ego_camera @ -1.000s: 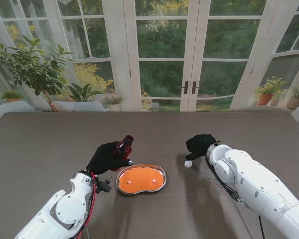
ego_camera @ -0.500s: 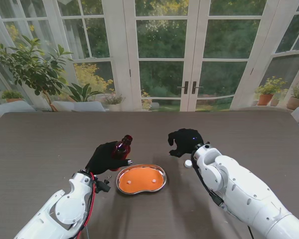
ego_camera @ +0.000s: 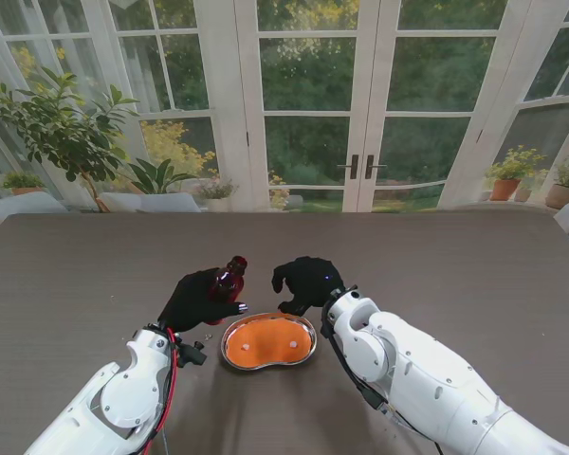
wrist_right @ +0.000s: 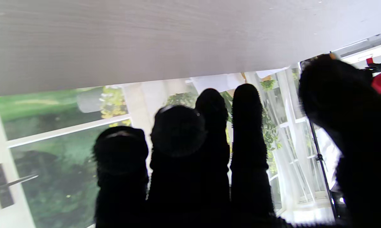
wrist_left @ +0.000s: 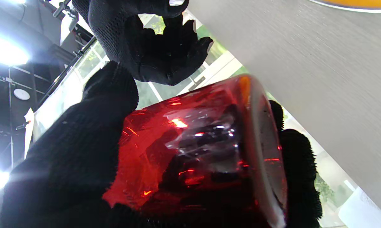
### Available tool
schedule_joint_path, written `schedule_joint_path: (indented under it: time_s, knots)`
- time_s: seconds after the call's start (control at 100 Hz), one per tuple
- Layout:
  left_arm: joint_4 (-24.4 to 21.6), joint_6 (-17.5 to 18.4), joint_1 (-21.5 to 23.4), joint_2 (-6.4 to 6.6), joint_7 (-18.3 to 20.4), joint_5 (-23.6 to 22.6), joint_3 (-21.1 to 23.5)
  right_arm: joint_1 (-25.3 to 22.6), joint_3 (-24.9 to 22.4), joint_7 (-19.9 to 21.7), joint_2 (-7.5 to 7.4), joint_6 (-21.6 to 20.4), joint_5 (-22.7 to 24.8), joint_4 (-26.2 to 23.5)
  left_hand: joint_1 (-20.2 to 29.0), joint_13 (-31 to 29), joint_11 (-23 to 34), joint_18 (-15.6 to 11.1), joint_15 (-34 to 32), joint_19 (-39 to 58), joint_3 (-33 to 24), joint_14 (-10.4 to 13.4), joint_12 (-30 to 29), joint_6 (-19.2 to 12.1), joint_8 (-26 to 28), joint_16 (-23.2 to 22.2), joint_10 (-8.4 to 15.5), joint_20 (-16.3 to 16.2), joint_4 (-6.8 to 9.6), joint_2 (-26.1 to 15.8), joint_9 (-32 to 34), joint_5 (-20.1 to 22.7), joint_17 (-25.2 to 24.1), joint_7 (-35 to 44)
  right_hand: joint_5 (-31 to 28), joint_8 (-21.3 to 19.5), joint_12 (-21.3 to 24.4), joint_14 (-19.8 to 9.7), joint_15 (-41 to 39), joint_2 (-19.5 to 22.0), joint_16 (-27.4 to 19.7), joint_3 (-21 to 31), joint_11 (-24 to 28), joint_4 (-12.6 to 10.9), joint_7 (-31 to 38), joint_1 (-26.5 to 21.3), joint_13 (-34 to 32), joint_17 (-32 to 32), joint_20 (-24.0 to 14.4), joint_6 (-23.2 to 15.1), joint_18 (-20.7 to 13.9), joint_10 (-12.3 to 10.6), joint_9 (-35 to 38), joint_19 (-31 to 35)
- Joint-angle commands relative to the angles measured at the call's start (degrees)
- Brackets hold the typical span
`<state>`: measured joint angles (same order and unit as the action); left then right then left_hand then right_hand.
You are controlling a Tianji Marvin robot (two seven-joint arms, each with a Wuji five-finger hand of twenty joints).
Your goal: Collect the cotton balls from the tray into a sample bottle
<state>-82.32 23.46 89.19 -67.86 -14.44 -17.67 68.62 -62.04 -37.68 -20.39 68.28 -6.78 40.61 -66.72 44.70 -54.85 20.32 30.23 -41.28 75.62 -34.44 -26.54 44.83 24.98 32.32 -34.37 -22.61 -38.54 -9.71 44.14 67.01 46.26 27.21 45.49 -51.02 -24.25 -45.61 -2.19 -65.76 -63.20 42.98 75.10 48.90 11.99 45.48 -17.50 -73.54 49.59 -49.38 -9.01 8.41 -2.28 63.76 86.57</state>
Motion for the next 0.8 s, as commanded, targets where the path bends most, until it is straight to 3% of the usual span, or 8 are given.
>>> schedule_joint_path:
  time_s: [0.0,0.21,0.32,0.54,0.79]
  knots:
    - [-0.40,0.18,0.23,-0.10,0.75,-0.02,0.20,-0.31,0.98,0.65,1.19,-0.90,-0.09,0.28,10.53,-0.21,0.41,-1.21,-1.12,-1.54,-8.18,-0.98,-0.65,-12.26,1.73,-0.91,5.28,-0.62,0.75,-11.96,3.40,4.66,-2.64,8.79,-0.81,0.45,-1.44,-1.51,-2.41,-3.20,1.16,3.89,2.16,1.29,-0.08,-0.74,-2.20,0.81,0.34,-1.75,1.00,-1.50,1.22,2.21]
    - [-0.40,0.36,0.27,-0.12,0.63,-0.04,0.35,1.08,4.51,-1.23,2.62,-2.79,-0.89,3.05,10.50,-0.20,0.45,-1.14,-1.13,-1.50,-8.15,-0.93,-0.69,-12.32,1.77,-0.91,5.30,-0.64,0.74,-12.02,3.47,4.66,-2.59,8.81,-3.05,0.42,-4.26,-1.49,-4.53,-3.73,1.72,4.19,4.41,1.52,-0.42,-1.79,-2.13,0.99,0.30,-2.81,1.27,-1.98,2.50,2.44]
    - [-0.49,0.38,0.36,-0.12,0.63,0.02,0.44,2.26,6.63,-1.85,3.24,-3.93,-0.80,4.84,10.52,-0.08,0.41,-1.12,-1.07,-1.52,-8.10,-1.14,-0.76,-12.20,1.72,-0.90,5.21,-0.64,0.73,-12.05,3.43,4.65,-2.62,8.74,-3.14,0.29,-6.02,-1.70,-4.37,-3.90,1.46,4.15,3.45,5.14,-1.00,-3.17,-2.11,0.99,0.31,-3.04,1.27,-2.10,2.48,2.44]
    - [-0.36,0.64,0.24,-0.17,0.52,0.16,0.44,4.24,10.04,-3.08,4.98,-5.60,-1.73,8.90,10.51,-0.12,0.44,-1.09,-1.13,-1.54,-8.04,-1.05,-0.81,-12.19,1.71,-0.91,5.24,-0.64,0.72,-12.08,3.42,4.68,-2.66,8.71,-3.63,1.06,-6.86,-1.60,-4.66,-4.49,1.61,4.20,3.24,7.04,-1.71,-4.36,-2.15,0.79,0.30,-3.48,1.30,-1.95,2.68,2.40]
    - [-0.35,0.72,0.23,-0.18,0.56,0.30,0.37,6.37,14.13,-6.15,7.47,-6.88,-1.68,14.24,10.54,-0.20,0.50,-1.13,-1.16,-1.49,-8.05,-1.07,-0.89,-12.13,1.72,-0.91,5.21,-0.66,0.74,-12.10,3.48,4.79,-2.61,8.72,-3.05,1.30,-6.77,-1.71,-6.03,-3.06,2.17,4.32,3.38,4.46,-2.63,-2.49,-2.12,1.07,0.24,-3.21,1.52,-1.84,3.18,2.67]
